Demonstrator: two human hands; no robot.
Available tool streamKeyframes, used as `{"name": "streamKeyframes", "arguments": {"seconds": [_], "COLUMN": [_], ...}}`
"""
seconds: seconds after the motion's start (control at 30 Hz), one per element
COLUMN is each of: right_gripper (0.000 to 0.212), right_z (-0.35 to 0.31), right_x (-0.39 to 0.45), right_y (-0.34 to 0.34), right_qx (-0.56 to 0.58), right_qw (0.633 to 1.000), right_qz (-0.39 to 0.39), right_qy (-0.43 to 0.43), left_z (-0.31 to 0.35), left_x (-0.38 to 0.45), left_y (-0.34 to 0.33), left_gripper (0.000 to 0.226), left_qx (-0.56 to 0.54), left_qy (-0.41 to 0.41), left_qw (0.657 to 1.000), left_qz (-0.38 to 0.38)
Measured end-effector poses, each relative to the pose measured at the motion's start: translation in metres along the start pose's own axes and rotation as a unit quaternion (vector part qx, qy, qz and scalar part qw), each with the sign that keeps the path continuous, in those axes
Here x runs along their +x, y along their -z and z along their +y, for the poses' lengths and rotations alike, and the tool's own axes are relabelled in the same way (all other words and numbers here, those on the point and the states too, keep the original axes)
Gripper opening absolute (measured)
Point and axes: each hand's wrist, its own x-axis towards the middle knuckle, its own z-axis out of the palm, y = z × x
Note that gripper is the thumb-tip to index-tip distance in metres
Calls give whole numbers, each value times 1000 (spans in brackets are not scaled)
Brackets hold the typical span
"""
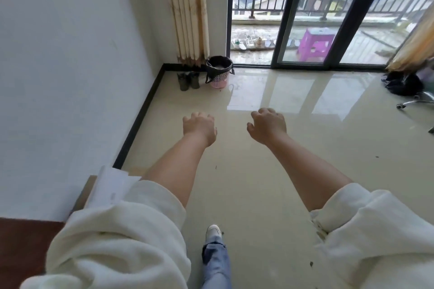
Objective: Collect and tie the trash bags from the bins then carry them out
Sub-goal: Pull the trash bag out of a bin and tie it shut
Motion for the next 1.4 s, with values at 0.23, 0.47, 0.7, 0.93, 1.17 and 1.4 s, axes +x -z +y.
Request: {"name": "streamKeyframes", "arguments": {"seconds": [0.23, 0.47, 0.7, 0.93, 1.17, 1.4], "right_gripper": [43, 41, 42, 42, 41, 39], "right_z": [-10, 2, 1, -36, -66, -76], "right_x": [230, 442, 669, 871, 1073, 1198], "right_y": [34, 36, 25, 4, -71, -153], "right_qx": [40, 49, 71, 70, 84, 98], "right_qw": [999, 999, 997, 996, 989, 968], "right_qz": [15, 14, -13, -47, -81, -134], "right_qy": [0, -15, 8, 26, -89, -190], "left_z": [-42, -66, -91, -159, -225, -243], "left_x": [218, 429, 643, 835, 1067, 1248], "left_y": [62, 86, 101, 109, 65, 3], "left_gripper": [43, 45, 46, 46, 45, 43], "left_qx": [-29, -51, -74, -63, -47, -16], "left_qy": [-5, -6, 28, 35, -67, -168], "left_qw": [999, 998, 997, 997, 994, 979], "left_qz": [21, 21, -20, -36, -76, -112]}}
